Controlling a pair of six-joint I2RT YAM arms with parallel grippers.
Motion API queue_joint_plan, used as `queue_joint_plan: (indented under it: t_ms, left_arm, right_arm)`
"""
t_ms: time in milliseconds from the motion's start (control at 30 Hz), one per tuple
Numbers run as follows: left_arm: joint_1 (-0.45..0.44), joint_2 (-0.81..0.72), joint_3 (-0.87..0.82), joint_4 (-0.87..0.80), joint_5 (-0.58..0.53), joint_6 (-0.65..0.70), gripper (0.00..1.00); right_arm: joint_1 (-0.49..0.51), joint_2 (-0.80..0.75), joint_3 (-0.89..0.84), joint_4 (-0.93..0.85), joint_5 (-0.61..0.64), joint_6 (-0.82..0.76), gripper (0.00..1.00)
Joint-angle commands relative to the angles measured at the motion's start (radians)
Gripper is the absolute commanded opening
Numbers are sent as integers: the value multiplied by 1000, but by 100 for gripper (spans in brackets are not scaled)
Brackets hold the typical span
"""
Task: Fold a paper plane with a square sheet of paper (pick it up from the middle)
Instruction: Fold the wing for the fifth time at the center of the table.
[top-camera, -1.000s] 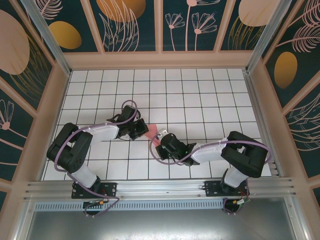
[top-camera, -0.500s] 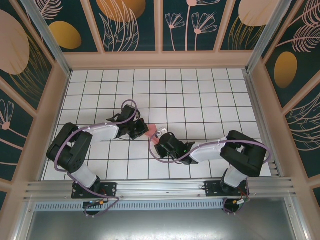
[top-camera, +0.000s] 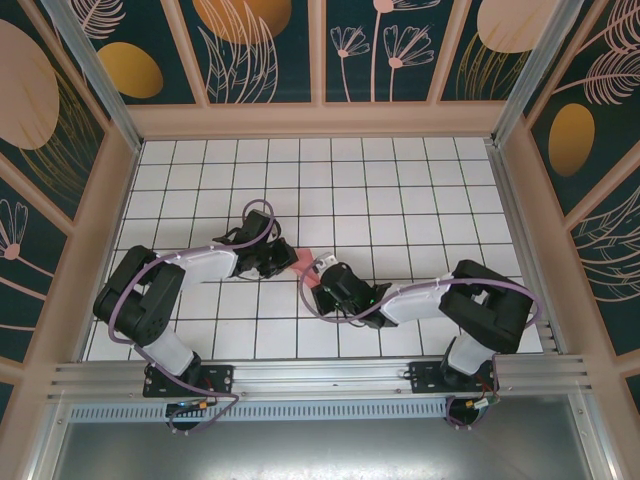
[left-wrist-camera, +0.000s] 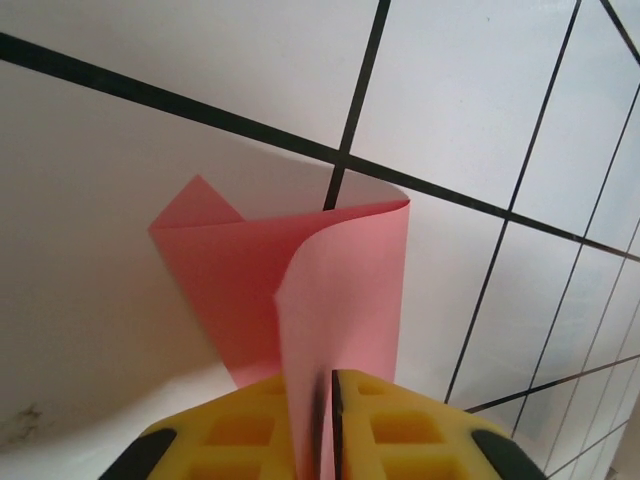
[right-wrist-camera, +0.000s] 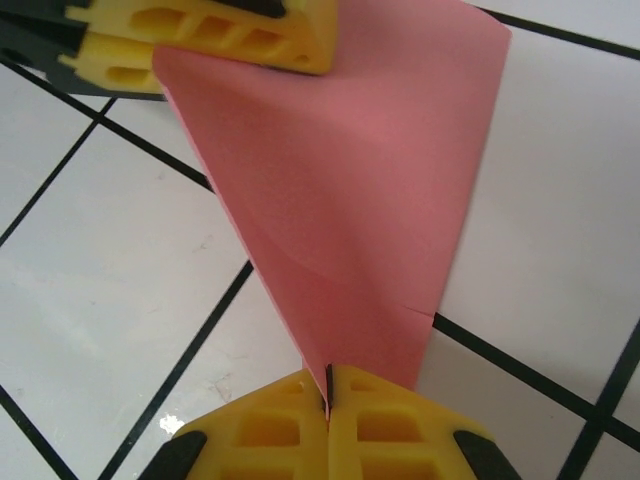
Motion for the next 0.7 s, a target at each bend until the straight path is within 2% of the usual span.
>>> queue_joint_plan:
  t_ms: [0, 67, 133, 200, 367, 667]
  left_arm:
    - [5, -46, 18, -57, -63, 11, 26]
    - [4, -73, 21, -83, -106, 10, 38]
    - [4, -106, 18, -98, -147, 5, 40]
    - [4, -144, 13, -112, -190, -3, 49]
    - [4, -238, -25, -91, -235, -11, 52]
    - [4, -299, -96, -21, -199, -28, 51]
  right_arm:
    - [-42, -1, -43, 91, -107, 77, 0]
    - [-55, -11, -61, 129, -164, 99, 0]
    - [-67, -21, -77, 152, -188, 124, 0]
    - [-85, -28, -88, 170, -220, 148, 0]
    - [-142, -36, -114, 202, -300, 220, 0]
    - [-180, 11, -99, 188, -397, 282, 0]
